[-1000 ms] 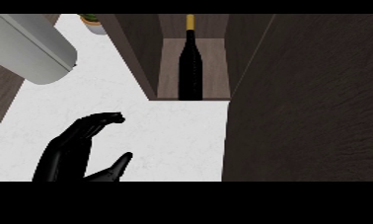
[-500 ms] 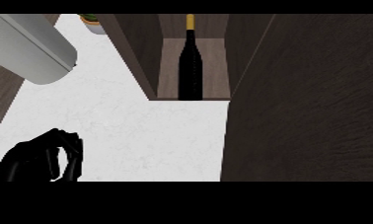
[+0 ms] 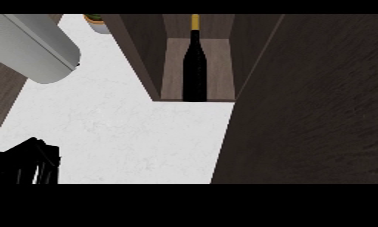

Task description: Pick up the wine, place it into the cabinet and close the cabinet

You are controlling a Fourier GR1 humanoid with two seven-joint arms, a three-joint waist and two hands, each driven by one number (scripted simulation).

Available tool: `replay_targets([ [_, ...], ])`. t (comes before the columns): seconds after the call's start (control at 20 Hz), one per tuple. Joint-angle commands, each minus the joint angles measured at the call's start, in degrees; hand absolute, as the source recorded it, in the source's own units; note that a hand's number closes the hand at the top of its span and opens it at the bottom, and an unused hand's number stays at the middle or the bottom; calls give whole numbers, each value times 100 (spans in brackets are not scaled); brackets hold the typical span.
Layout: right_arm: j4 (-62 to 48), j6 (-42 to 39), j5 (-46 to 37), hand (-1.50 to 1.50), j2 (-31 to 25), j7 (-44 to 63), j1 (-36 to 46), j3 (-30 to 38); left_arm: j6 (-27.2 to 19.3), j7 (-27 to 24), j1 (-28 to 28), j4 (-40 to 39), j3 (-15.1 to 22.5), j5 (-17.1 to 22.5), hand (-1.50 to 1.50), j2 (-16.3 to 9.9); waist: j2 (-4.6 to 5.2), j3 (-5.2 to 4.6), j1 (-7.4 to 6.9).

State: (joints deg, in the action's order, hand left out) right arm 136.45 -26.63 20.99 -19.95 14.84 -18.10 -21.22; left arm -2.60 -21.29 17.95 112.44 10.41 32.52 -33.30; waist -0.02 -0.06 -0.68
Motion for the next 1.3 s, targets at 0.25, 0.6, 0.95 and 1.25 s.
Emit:
replay_targets([
  [0.25,489,1080,377,150,898,1587,1875,-771,420,263,68,145,-334,239,150,-59,2,-3,-10],
  [0.6,-782,1483,-8,150,1951,2017,3362,-1133,738,-138,285,-233,-493,15,150,111,-3,-2,-22],
  [0.95,-1744,3624,16,150,1986,1842,5327,-1601,1070,131,289,-191,-904,252,150,8,-7,-3,-28],
  [1.25,-2739,3593,825,150,1993,1664,6302,-608,1239,319,375,-67,-1180,331,150,124,0,3,-12],
])
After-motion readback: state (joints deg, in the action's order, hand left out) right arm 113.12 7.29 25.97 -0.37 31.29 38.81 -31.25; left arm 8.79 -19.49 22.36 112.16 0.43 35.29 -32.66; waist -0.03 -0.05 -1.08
